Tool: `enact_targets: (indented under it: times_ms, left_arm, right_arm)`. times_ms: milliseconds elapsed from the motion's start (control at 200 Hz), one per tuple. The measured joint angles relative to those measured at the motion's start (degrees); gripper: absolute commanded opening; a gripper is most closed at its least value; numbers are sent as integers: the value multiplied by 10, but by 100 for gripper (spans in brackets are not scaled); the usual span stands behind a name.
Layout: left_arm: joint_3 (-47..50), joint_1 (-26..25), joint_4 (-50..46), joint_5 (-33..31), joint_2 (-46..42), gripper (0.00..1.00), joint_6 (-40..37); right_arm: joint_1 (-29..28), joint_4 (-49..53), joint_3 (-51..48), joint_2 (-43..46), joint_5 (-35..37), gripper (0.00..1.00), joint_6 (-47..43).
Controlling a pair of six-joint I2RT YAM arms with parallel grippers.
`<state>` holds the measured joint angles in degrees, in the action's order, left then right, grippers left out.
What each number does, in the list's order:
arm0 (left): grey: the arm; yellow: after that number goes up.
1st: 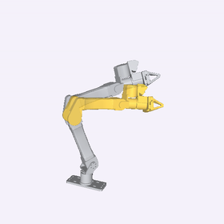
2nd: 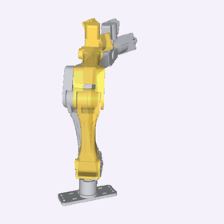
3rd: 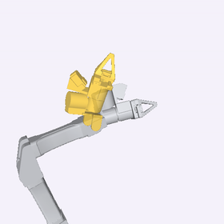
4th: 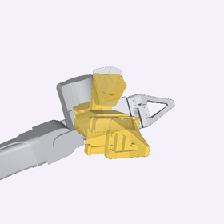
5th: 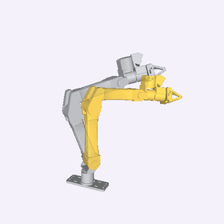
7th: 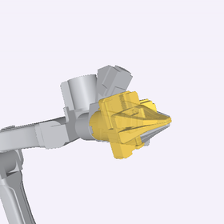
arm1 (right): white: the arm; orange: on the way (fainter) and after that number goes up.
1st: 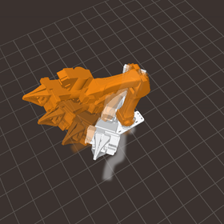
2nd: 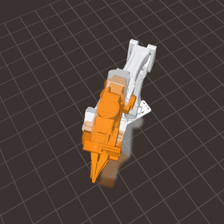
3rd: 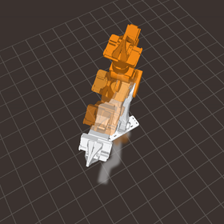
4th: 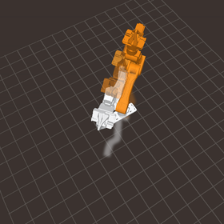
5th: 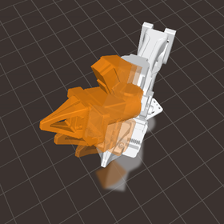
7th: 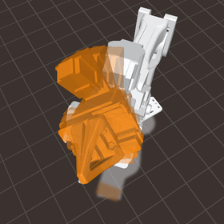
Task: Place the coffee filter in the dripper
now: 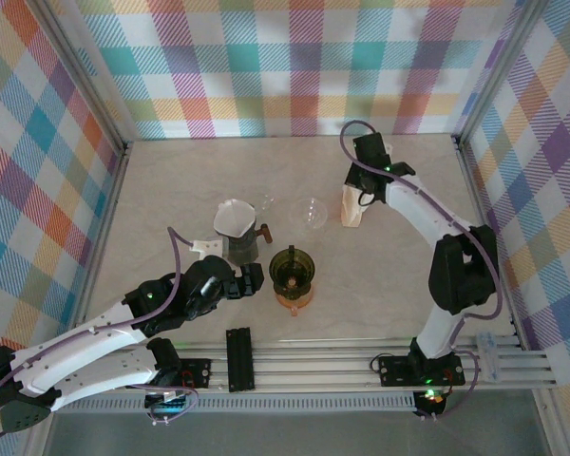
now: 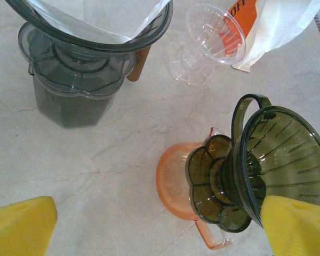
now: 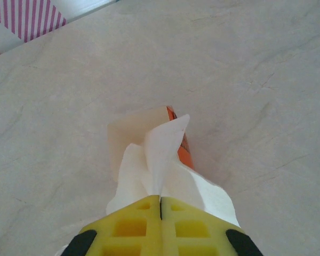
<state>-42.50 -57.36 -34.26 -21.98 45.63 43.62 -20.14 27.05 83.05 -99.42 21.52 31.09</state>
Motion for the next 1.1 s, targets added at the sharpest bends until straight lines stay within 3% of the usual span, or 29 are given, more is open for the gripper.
enact_targets:
  times_ms: [435, 635, 895, 1100]
  left_arm:
    - [-11, 0, -6, 0, -10, 99, 0]
    - [-26, 0, -18, 6, -7, 100, 0]
    - [-26, 0, -26, 31, -7, 100, 0]
    - [-23, 0, -31, 42, -13, 99, 0]
  right_arm:
    - [-10, 15, -131, 269, -11, 0, -16]
    - [-62, 56, -176, 386, -84, 0, -28]
    - [-167, 136, -175, 443, -215, 0, -70]
    - [-254, 199, -141, 421, -251, 0, -90]
